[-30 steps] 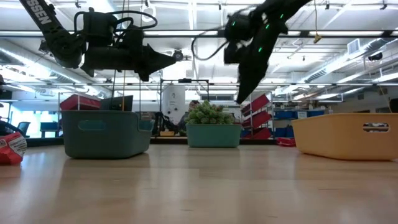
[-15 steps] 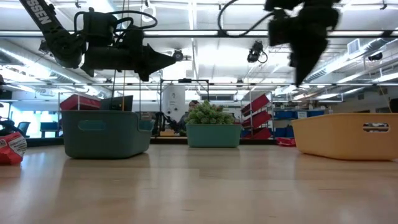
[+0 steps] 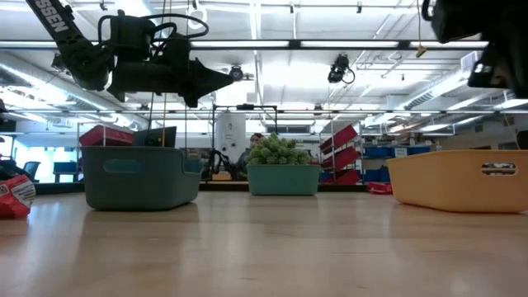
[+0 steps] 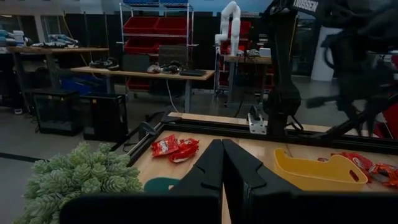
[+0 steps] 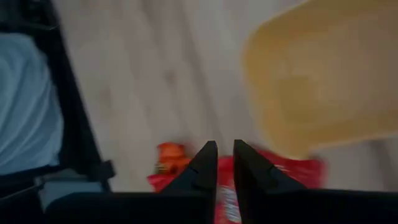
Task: Sort candy
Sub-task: Put the orange chocolate into the green bin
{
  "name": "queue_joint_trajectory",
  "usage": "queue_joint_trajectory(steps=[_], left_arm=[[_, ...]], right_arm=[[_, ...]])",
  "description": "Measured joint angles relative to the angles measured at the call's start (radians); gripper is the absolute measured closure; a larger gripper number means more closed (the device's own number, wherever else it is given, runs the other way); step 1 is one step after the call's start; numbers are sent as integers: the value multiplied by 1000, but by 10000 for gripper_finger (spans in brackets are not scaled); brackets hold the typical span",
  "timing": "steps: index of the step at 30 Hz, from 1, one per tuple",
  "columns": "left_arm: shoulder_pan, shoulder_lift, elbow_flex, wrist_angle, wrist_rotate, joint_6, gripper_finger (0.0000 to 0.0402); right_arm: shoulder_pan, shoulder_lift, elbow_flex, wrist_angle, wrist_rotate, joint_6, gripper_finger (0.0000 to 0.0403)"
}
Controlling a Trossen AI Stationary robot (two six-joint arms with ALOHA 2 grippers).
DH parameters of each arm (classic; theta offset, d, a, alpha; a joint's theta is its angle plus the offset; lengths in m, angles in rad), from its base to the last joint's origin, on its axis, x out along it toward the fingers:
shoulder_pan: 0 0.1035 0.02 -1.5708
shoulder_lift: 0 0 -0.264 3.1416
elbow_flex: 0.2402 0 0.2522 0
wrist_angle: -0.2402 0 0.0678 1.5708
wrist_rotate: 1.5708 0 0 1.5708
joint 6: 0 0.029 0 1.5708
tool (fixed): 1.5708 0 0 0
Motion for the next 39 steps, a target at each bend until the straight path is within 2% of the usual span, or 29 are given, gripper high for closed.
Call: queue_joint_trajectory(steps=[6,14,24,29,32,36,39], left_arm=[[0,0,0,1,0,2,396],[0,0,0,-2,9,-2,396],[0,0,0,-8,26,1,396],[0,0,0,-9,26,1,396],[0,0,0,-9,26,1,396],[0,0,0,-10,26,0,396],[0,0,0,-10,26,-1,396]], right_arm=[[138,50,-88,234,16,151,313],[290,150,-153,328,1,341,250],[353,287,-153,350,1,338,234],[353,317,-152,346,1,298,252],[345,306,-154,334,1,283,293],[321,281,-158,323,-2,246,376],[296,253,-159,318,0,229,389]])
